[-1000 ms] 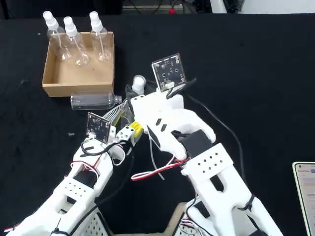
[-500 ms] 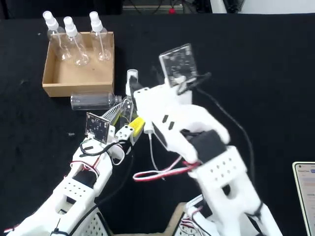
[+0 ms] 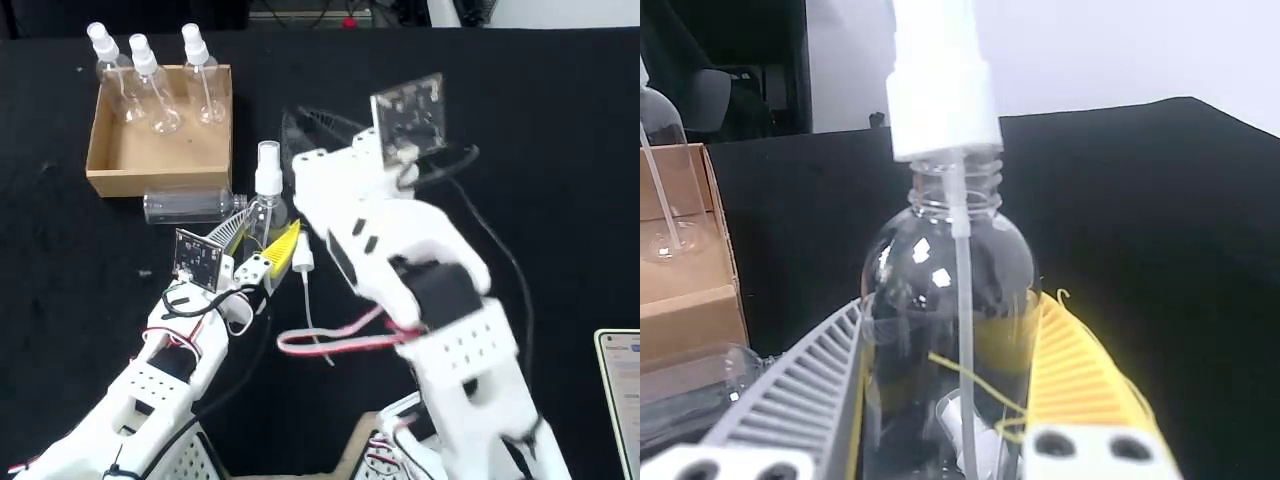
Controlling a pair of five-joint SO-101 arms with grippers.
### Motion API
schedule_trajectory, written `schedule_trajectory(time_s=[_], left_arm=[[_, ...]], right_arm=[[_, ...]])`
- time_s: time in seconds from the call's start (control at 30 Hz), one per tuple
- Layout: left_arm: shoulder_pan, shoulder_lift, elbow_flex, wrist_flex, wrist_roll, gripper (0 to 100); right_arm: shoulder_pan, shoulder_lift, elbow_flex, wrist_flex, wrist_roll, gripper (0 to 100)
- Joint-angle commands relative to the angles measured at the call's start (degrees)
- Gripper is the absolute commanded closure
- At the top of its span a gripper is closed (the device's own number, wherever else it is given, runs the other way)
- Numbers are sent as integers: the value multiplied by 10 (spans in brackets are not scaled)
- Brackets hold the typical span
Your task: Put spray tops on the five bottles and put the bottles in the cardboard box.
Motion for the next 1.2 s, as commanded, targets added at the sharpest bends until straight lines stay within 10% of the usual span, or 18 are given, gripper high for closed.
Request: schedule_trajectory(time_s=[0.0, 1.17], left_arm=[[0, -11, 0, -10, 4, 970], [-3, -11, 0, -8, 4, 970]], right_arm=[[9, 72, -40, -29, 5, 987], [-74, 175, -247, 325, 6, 987]])
